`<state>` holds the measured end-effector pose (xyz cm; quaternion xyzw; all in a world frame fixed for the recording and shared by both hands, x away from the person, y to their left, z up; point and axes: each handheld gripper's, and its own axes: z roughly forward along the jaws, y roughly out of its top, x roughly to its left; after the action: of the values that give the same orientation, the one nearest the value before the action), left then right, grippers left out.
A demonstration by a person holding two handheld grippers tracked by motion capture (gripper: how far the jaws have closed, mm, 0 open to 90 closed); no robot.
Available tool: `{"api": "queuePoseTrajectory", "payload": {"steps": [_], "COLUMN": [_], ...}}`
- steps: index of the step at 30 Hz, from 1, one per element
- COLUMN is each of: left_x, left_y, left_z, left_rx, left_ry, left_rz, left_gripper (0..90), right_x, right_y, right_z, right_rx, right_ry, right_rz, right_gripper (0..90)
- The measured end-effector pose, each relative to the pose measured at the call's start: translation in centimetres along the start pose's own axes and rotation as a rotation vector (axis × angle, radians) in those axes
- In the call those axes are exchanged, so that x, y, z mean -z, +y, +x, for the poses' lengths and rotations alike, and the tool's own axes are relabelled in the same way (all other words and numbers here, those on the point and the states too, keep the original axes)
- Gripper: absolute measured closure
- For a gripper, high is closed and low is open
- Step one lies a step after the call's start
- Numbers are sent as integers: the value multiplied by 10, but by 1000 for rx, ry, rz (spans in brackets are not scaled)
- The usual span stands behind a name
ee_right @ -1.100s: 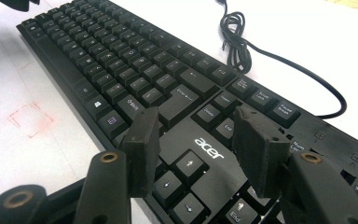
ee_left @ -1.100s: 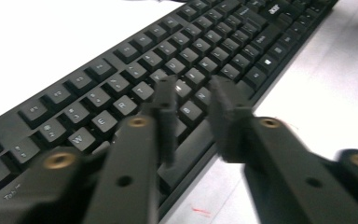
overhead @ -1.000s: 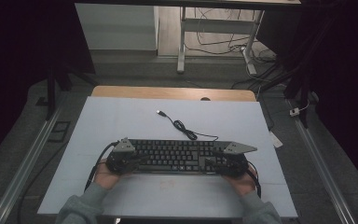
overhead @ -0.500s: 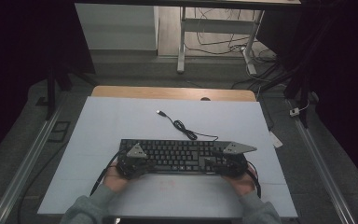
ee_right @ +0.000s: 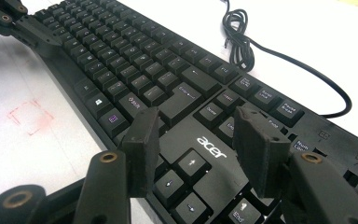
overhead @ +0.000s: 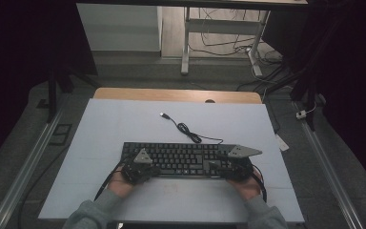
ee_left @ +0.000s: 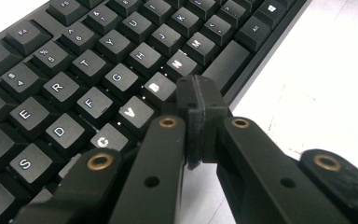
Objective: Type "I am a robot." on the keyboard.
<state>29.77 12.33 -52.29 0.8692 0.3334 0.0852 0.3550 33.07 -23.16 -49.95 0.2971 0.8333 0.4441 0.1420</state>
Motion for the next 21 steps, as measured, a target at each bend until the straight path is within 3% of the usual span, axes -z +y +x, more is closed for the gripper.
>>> {"api": "queuePoseTrajectory", "payload": {"steps": [2, 6, 10, 12, 17, 21], "left_x": [4, 21, 31, 33, 39, 43], "left_y": [0, 4, 3, 2, 0, -1], "left_z": [0, 4, 9, 11, 15, 20], "left_rx": [1, 38, 66, 78, 114, 132], "left_ry": [14, 0, 0, 3, 26, 36], "left_rz": [-22, -124, -162, -168, -195, -199], "left_gripper": [884, 884, 873, 824, 596, 512], "right_x": [0, 1, 0, 0, -1, -1], "right_y": [0, 0, 0, 0, 0, 0], "right_z": [0, 0, -1, -1, -1, -1], "right_rx": [0, 1, -5, -1, -1, 3], "right_ry": [-2, -4, 1, 1, 0, 4], "right_rz": [3, 0, 0, 0, 4, 6], "right_gripper": [510, 510, 510, 510, 509, 509]}}
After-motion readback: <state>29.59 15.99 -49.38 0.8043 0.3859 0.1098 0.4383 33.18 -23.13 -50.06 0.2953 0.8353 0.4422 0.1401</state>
